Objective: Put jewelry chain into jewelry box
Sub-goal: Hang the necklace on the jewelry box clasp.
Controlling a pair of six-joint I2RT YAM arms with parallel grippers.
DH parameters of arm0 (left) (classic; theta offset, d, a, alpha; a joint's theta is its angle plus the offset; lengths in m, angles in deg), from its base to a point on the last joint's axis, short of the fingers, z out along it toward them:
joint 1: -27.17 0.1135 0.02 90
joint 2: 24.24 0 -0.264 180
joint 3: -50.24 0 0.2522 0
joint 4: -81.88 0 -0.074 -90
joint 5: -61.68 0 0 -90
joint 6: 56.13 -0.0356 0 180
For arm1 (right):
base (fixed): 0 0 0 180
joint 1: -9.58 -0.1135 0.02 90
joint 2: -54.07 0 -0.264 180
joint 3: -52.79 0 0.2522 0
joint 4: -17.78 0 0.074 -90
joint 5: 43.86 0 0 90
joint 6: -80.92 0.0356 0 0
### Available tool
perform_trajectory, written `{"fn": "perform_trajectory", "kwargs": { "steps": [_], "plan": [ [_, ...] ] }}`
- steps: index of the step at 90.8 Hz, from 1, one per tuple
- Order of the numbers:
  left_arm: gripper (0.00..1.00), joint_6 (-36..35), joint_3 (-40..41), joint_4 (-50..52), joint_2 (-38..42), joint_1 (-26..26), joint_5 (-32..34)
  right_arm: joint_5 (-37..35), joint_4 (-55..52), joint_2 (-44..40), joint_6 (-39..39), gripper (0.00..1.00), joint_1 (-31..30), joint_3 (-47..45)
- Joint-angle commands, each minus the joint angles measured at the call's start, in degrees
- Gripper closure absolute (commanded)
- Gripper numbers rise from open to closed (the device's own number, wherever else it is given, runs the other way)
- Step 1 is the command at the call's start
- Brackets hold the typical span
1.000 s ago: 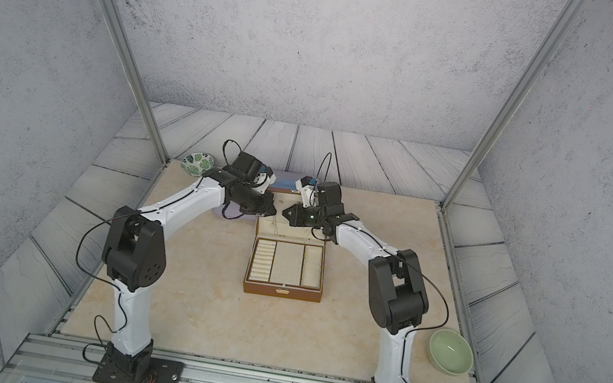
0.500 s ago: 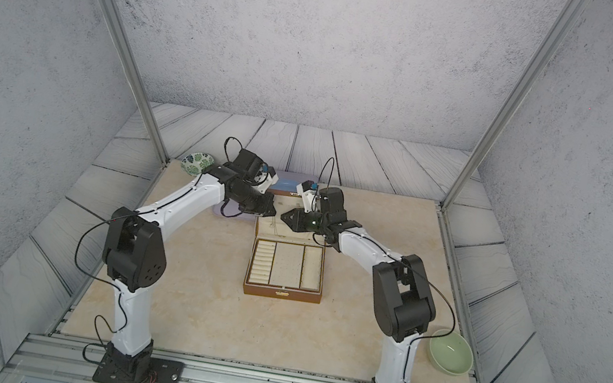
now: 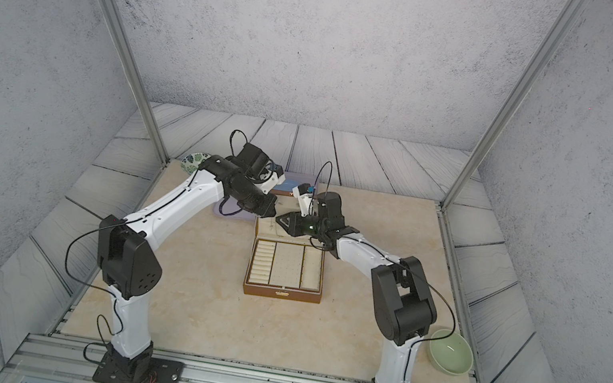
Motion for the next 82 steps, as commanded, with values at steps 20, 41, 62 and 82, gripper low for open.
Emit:
{"fn": "perform_trajectory", "kwargs": {
  "steps": [20, 41, 62, 82],
  "plan": [
    [1.00, -0.6, -2.1, 2.4, 2.0, -0.5, 2.1, 2.0, 2.5, -0.1, 0.6, 0.68, -1.6, -0.8],
    [1.00, -0.3, -2.3, 2.1, 2.0, -0.5, 1.8, 2.2, 2.3, 1.1, 0.5, 0.69, -2.0, -0.8],
    [1.00, -0.2, -2.2, 2.0, 2.1, -0.6, 1.6, 1.0, 2.4, 2.6, 0.8, 0.70, -2.0, 0.0],
    [1.00, -0.1, -2.0, 1.6, 2.1, -0.6, 1.2, 0.1, 2.8, 3.2, 0.5, 0.76, -2.0, 0.7]
  ]
}}
